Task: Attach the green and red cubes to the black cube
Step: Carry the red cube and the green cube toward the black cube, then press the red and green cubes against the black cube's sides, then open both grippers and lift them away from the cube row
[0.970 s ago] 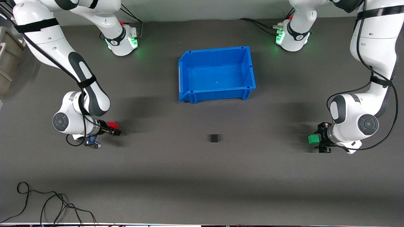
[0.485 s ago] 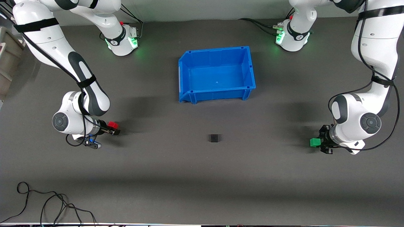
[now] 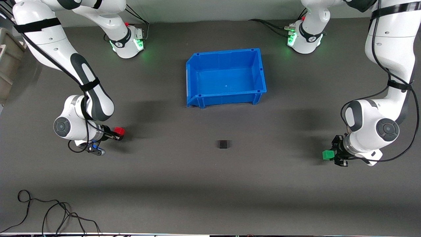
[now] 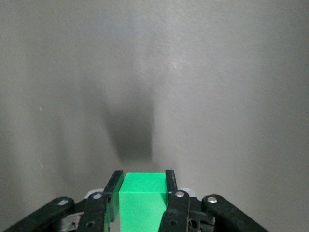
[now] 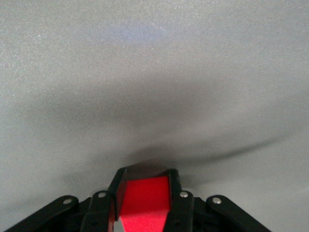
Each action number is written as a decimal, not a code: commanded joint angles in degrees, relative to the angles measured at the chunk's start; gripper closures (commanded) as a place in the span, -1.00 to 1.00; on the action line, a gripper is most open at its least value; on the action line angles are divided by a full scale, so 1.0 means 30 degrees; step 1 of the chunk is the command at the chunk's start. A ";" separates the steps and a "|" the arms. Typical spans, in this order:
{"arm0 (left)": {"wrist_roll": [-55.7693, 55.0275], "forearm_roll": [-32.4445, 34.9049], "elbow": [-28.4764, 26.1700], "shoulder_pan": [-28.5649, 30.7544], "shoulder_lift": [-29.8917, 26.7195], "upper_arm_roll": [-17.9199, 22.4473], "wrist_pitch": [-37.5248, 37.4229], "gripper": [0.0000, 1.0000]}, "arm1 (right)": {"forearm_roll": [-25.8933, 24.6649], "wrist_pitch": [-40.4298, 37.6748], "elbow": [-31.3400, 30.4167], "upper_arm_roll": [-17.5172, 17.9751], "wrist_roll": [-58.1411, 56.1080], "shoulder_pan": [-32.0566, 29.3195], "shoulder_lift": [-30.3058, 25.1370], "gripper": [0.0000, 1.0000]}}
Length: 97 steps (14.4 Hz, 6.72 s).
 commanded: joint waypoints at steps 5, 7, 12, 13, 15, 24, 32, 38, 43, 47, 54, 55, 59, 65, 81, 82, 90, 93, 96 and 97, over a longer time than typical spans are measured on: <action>-0.2326 -0.0006 0.2841 -0.2039 -0.0078 0.0100 -0.3949 1.00 | 0.0288 -0.2440 0.0841 0.0020 0.1547 -0.0060 -0.0866 1.00; -0.2384 -0.0064 0.3924 -0.2126 -0.0078 0.0071 -0.5291 1.00 | 0.0317 -0.4021 0.1952 0.0049 0.4559 -0.0003 -0.1043 1.00; -0.4665 -0.0064 0.5190 -0.3589 0.0186 -0.0135 -0.6178 1.00 | 0.2045 -0.9235 0.6140 0.0254 0.9260 0.0319 -0.0780 1.00; -0.5627 -0.0064 0.5190 -0.3940 0.0273 -0.0135 -0.6091 1.00 | 0.2104 -0.9940 0.6727 0.0254 0.9378 0.0842 -0.0751 1.00; -0.7357 -0.0123 0.5627 -0.5079 0.0827 -0.0135 -0.5944 1.00 | 0.2134 -1.0123 0.7230 0.0254 1.2056 0.1926 -0.0751 1.00; -1.0324 -0.0152 0.6655 -0.8947 0.3639 -0.0135 -0.4684 1.00 | 0.4187 -0.7520 0.9717 0.0108 2.6180 0.6730 0.1822 1.00; -1.3307 -0.0094 0.6451 -1.0095 0.4229 -0.0135 -0.2814 1.00 | 0.1722 -0.6175 1.4321 0.0195 3.4923 0.9957 0.6484 1.00; -1.5188 0.0023 0.6479 -1.1382 0.4783 -0.0135 -0.2282 1.00 | 0.1753 -0.3274 1.4555 0.0254 3.7238 1.0865 0.7772 1.00; -1.5188 0.0112 0.6479 -1.1619 0.5107 -0.0135 -0.1549 1.00 | 0.1724 -0.2447 1.6660 0.0254 3.8996 1.1453 0.9470 1.00; -1.5188 0.0141 0.6479 -1.1619 0.5107 -0.0135 -0.1549 1.00 | 0.1724 -0.2418 1.7016 0.0254 3.9057 1.1512 0.9708 1.00; -1.5188 -0.0035 0.6597 -1.1883 0.5137 -0.0135 -0.1549 1.00 | 0.1724 -0.2154 1.7221 0.0254 3.9028 1.1744 0.9972 1.00; -1.5188 -0.0122 0.6597 -1.1912 0.5108 -0.0135 -0.1549 1.00 | 0.1724 -0.2154 1.7221 0.0254 3.9028 1.1804 0.9972 1.00; -1.5246 -0.0211 0.6655 -1.1912 0.5108 -0.0135 -0.1549 1.00 | 0.1694 -0.2038 1.7221 0.0283 3.9057 1.2039 1.0030 1.00; -1.5188 -0.0065 0.6655 -1.1941 0.5137 -0.0135 -0.1549 1.00 | 0.1723 -0.1656 1.7250 0.0254 3.9086 1.2244 1.0118 1.00; -1.5129 0.0141 0.6655 -1.2029 0.4961 -0.0135 -0.1549 0.43 | 0.1724 -0.0923 1.7250 0.0254 3.9438 1.2303 1.0265 1.00; -1.5129 0.0141 0.6655 -1.2029 0.4961 -0.0135 -0.1549 0.39 | 0.1695 -0.0923 1.7221 0.0254 3.9409 1.2303 1.0236 1.00; -1.4895 0.0345 0.6888 -1.1971 0.4728 -0.0106 -0.1607 -1.00 | 0.1577 -0.0952 1.7162 0.0254 3.7479 1.2273 0.9797 -0.99; -1.4255 0.0549 0.7388 -1.1591 0.4204 0.0011 -0.2191 -1.00 | 0.1577 -0.1186 1.7046 0.0254 3.7300 1.2098 0.8950 -0.99; -1.0604 0.0580 0.7388 -1.0302 0.3090 -0.0106 -0.3768 -1.00 | 0.1664 -0.3406 1.7104 0.0166 3.6135 1.1807 0.7983 -0.99; -0.8935 0.0580 0.7301 -1.0272 0.2622 -0.0106 -0.4820 -1.00 | 0.1752 -0.4371 1.7075 0.0195 3.5054 1.1602 0.7429 -0.99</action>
